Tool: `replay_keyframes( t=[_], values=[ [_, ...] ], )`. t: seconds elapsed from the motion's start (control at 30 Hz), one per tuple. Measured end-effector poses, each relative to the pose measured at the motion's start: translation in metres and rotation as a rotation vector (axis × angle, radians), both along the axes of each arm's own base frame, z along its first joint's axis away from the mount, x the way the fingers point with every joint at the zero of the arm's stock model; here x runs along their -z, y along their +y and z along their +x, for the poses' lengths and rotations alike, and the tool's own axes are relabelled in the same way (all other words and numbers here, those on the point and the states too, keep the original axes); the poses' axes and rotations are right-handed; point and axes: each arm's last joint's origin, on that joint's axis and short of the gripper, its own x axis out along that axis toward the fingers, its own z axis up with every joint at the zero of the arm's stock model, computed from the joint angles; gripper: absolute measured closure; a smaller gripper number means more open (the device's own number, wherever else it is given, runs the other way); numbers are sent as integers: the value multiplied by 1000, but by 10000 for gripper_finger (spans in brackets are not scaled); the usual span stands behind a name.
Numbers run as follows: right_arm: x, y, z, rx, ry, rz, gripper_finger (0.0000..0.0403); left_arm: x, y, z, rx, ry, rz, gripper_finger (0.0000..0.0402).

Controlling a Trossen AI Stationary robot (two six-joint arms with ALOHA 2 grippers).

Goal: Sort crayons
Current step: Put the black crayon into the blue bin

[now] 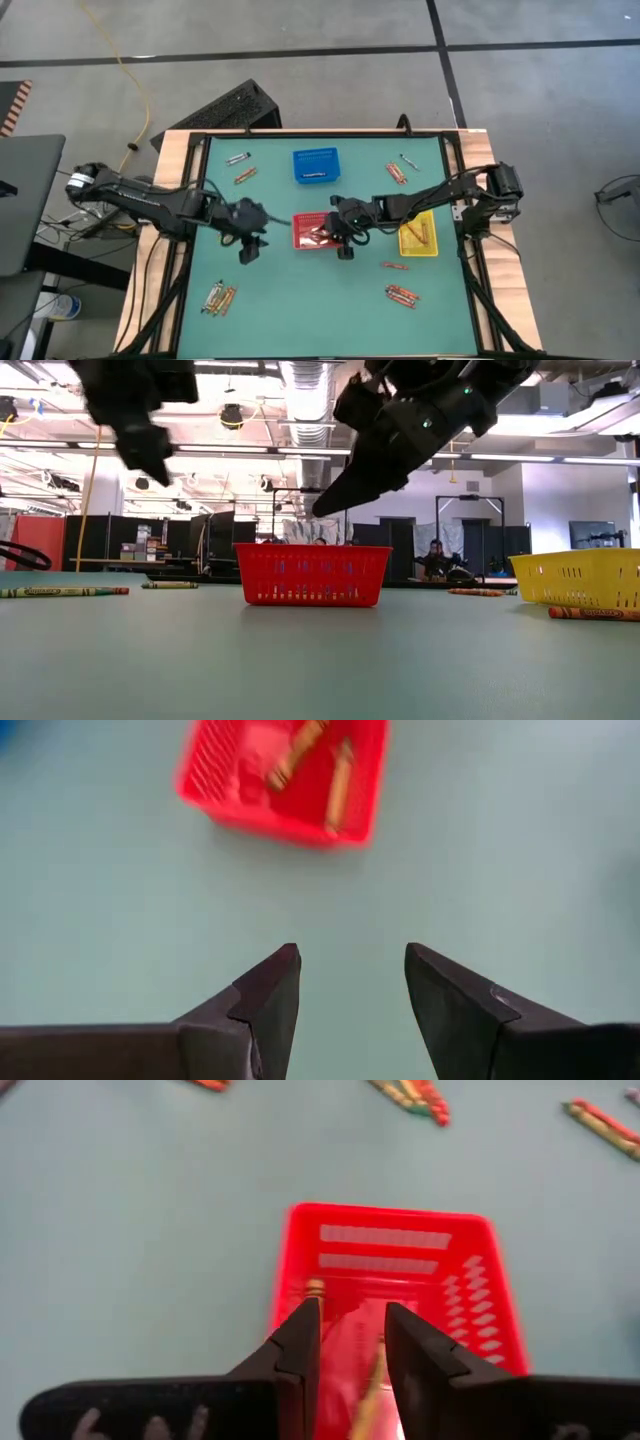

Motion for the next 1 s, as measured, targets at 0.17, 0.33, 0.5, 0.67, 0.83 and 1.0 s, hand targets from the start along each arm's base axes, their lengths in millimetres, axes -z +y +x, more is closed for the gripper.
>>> replay_keyframes(
  t=[0.17,0.33,0.5,0.67,0.83,1.0],
  values=[
    [-2,30,-3,-45,-7,58,294,7,-30,-13,-35,76,-95,230],
    [-6,65,-7,-83,-58,111,294,20,-56,-31,-101,109,-120,230],
    [-10,97,-14,-129,-99,152,294,33,-74,-56,-248,205,-176,230],
    [-13,121,-22,-155,-131,160,294,52,-86,-75,-399,314,-228,230],
    [-13,135,-29,-134,-143,149,294,71,-99,-79,-490,475,-220,230],
    [-13,144,-34,-132,-136,176,294,88,-110,-78,-510,605,-212,230]
  ],
)
